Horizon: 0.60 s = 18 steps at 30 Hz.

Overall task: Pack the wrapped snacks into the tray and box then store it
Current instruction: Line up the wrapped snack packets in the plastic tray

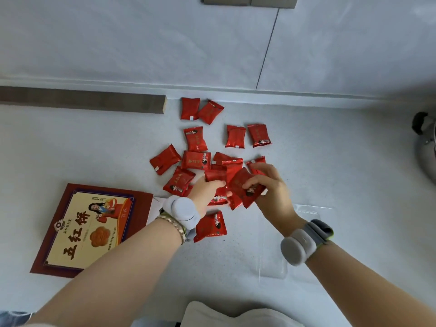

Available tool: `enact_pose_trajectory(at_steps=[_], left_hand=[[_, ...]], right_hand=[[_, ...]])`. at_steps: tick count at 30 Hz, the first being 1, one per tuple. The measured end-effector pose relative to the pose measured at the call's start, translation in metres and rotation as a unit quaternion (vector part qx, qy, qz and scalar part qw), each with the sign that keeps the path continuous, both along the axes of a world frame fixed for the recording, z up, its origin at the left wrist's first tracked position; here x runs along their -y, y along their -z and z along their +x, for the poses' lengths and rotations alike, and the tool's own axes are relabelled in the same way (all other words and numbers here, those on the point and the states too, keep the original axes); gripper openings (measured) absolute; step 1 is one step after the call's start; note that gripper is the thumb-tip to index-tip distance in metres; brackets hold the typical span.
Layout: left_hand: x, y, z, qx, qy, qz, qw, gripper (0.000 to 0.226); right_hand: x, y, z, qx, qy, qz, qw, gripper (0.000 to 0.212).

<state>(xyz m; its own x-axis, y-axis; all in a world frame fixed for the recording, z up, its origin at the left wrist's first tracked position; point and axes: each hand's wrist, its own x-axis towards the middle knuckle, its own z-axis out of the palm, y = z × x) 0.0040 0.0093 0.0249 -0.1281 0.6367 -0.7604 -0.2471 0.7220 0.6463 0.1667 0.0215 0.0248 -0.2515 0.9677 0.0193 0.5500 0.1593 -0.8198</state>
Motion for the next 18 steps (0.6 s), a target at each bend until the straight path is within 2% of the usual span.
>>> enact_pose_trajectory(at_steps=[2, 5, 7, 9, 10, 12, 15, 16, 18], left_hand=[[0.007, -0.017, 0.0, 0.122, -0.017, -0.018, 0.992, 0.01], [0.012, -0.03, 0.0, 0.179, -0.033, -0.009, 0.983, 0.013], [0.017, -0.035, 0.003, 0.203, -0.047, -0.018, 0.978, 0.017], [0.02, -0.036, 0.005, 0.231, -0.046, -0.036, 0.971, 0.024], [0.023, -0.036, 0.008, 0.243, -0.049, -0.04, 0.968, 0.029], [0.028, -0.035, 0.014, 0.271, -0.066, -0.038, 0.959, 0.042], [0.032, -0.039, 0.027, 0.323, -0.062, -0.031, 0.944, 0.065], [0.032, -0.043, 0.03, 0.332, -0.068, -0.026, 0.941, 0.066], [0.032, -0.046, 0.031, 0.323, -0.09, -0.013, 0.942, 0.049]], right_hand=[[0.001, -0.006, 0.008, -0.045, 0.0, -0.014, 0.999, 0.045], [0.004, -0.01, 0.019, -0.121, -0.005, -0.054, 0.991, 0.072], [0.011, -0.016, 0.024, -0.133, 0.008, -0.075, 0.988, 0.064], [0.017, -0.023, 0.025, -0.139, 0.033, -0.112, 0.983, 0.037], [0.02, -0.026, 0.024, -0.15, 0.056, -0.131, 0.978, 0.03], [0.027, -0.03, 0.02, -0.165, 0.08, -0.132, 0.974, 0.031], [0.041, -0.033, 0.007, -0.129, 0.029, -0.068, 0.989, 0.042], [0.046, -0.034, 0.003, -0.097, -0.006, -0.042, 0.994, 0.046], [0.052, -0.037, -0.004, -0.02, -0.097, -0.005, 0.995, 0.058]])
